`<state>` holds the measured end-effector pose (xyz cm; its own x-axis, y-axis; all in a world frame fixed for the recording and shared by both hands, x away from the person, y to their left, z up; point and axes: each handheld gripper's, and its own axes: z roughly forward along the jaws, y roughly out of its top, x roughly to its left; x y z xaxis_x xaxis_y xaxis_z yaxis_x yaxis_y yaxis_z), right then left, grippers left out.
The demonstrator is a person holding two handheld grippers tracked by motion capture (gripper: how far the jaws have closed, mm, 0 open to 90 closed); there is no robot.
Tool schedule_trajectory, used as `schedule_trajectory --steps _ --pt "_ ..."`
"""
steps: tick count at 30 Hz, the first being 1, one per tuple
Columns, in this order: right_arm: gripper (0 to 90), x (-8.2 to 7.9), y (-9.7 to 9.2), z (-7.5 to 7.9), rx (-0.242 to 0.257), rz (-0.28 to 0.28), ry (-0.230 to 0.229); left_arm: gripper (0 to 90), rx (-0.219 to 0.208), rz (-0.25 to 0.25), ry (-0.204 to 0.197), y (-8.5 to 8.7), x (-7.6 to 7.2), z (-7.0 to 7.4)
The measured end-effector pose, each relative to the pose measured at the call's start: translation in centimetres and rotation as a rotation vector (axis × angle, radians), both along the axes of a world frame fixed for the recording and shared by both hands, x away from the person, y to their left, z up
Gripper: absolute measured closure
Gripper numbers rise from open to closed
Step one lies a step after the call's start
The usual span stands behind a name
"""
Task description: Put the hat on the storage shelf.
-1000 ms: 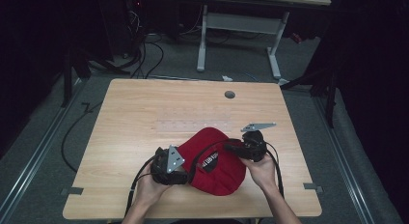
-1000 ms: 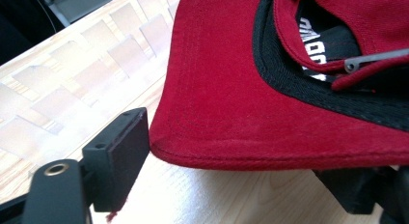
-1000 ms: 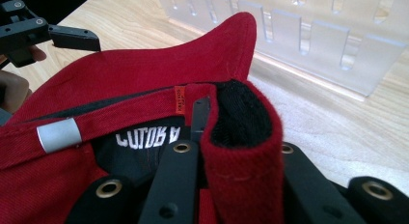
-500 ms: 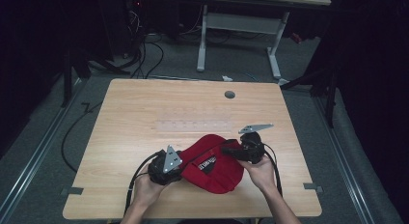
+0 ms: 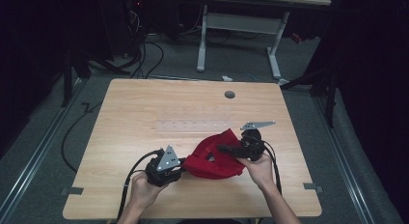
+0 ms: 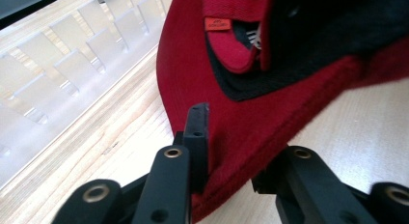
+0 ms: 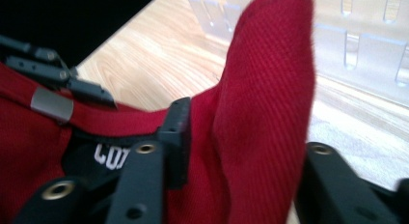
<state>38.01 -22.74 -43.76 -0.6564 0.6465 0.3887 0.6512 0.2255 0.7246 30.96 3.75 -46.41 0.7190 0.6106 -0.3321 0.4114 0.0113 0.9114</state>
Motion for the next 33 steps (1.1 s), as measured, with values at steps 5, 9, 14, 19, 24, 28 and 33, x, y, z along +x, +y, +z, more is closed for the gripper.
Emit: schedule_trajectory --steps 5,9,14,19,24,28,33 --pt "48.6 0.6 -1.3 0.0 0.066 -0.052 -0.002 80.9 0.04 -0.04 0.009 -0.2 -0.5 -0.1" --pt "43.3 0.9 -2.5 0.2 0.1 -0.126 -0.038 84.2 0.046 -0.051 -0.017 -0.2 -1.0 -0.1" --pt "38.5 0.9 -5.0 0.6 0.138 -0.241 -0.081 85.4 0.032 -0.04 -0.035 0.4 -0.9 0.4" --pt "38.0 0.3 -6.3 0.1 0.074 -0.289 -0.109 85.3 0.021 -0.027 -0.011 0.8 -0.5 0.4" --pt "37.0 0.0 -6.8 -1.8 -0.034 -0.312 -0.104 85.1 -0.035 -0.004 0.012 1.9 0.1 1.0" --pt "37.3 -0.5 -6.8 -3.5 -0.123 -0.341 -0.129 85.1 -0.062 0.009 0.023 2.7 0.6 1.5" --pt "37.6 -0.7 -6.9 -5.6 -0.222 -0.386 -0.134 85.0 -0.102 0.03 0.029 4.0 1.4 2.2"
